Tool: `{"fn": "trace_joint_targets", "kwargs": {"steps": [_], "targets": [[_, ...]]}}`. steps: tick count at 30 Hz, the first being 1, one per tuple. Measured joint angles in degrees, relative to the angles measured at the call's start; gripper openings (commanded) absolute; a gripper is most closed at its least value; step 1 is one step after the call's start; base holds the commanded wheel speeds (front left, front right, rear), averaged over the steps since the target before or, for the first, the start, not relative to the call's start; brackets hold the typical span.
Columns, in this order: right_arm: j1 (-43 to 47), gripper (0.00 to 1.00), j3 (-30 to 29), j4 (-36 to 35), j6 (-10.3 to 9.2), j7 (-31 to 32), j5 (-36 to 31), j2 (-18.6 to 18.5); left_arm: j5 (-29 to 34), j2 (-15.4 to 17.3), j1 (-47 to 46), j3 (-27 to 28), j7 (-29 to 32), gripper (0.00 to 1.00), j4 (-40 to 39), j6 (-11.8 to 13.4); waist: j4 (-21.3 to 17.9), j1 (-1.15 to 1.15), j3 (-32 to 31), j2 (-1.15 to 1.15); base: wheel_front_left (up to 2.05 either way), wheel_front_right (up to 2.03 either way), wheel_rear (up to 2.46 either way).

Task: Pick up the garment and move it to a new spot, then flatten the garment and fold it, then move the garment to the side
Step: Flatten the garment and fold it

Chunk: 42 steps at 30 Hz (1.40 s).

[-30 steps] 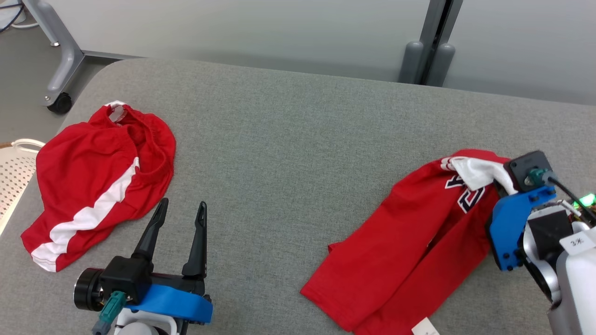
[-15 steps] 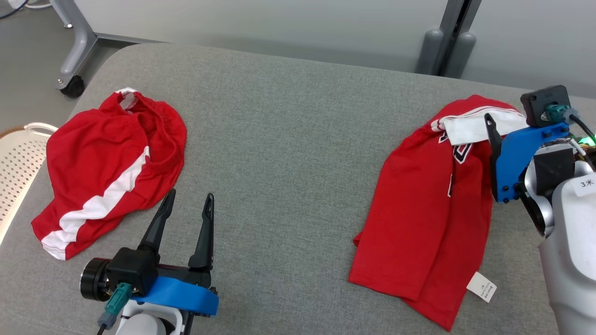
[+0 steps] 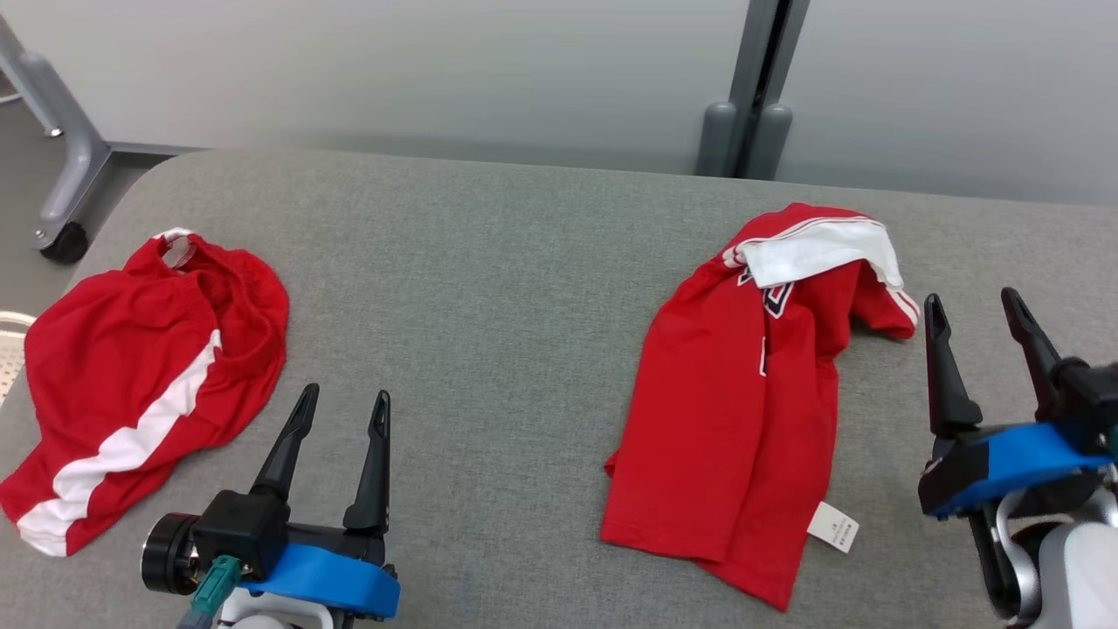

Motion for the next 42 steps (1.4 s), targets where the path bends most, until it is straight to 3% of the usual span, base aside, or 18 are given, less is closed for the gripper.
{"fn": "trace_joint_targets", "kwargs": {"steps": [5,9,23,35,42], "targets": [[6.1,1.0,0.75,-3.63,0.0,-5.57,4.15,1.51,-0.02,0.31,0.37,0.18,0.0,1.0,0.04,0.26,-2.64,0.0,-1.04,-0.01,0.0,0.0,0.0],[9.53,1.0,0.43,-2.12,0.0,-7.71,9.87,1.62,-0.12,0.64,1.37,0.55,0.0,1.0,0.34,0.77,-4.48,0.0,-2.03,0.0,0.0,0.0,0.0],[12.3,1.0,2.53,1.19,0.0,-8.35,11.03,1.68,-0.64,0.93,3.49,0.19,0.35,1.0,1.42,1.42,-7.29,0.0,-3.56,-0.01,0.0,0.0,0.0],[11.32,1.0,5.23,1.13,0.0,-7.7,11.83,1.72,-0.51,-4.82,-5.56,-10.77,11.55,1.0,8.53,-4.87,-10.66,0.01,-1.21,-0.01,0.0,0.0,0.0],[10.94,1.0,6.6,0.85,0.0,-7.94,12.33,1.72,-1.24,-6.49,-6.3,-12.61,17.8,1.0,15.3,-4.15,-14.05,0.01,0.24,-0.01,0.0,0.0,0.0]]}}
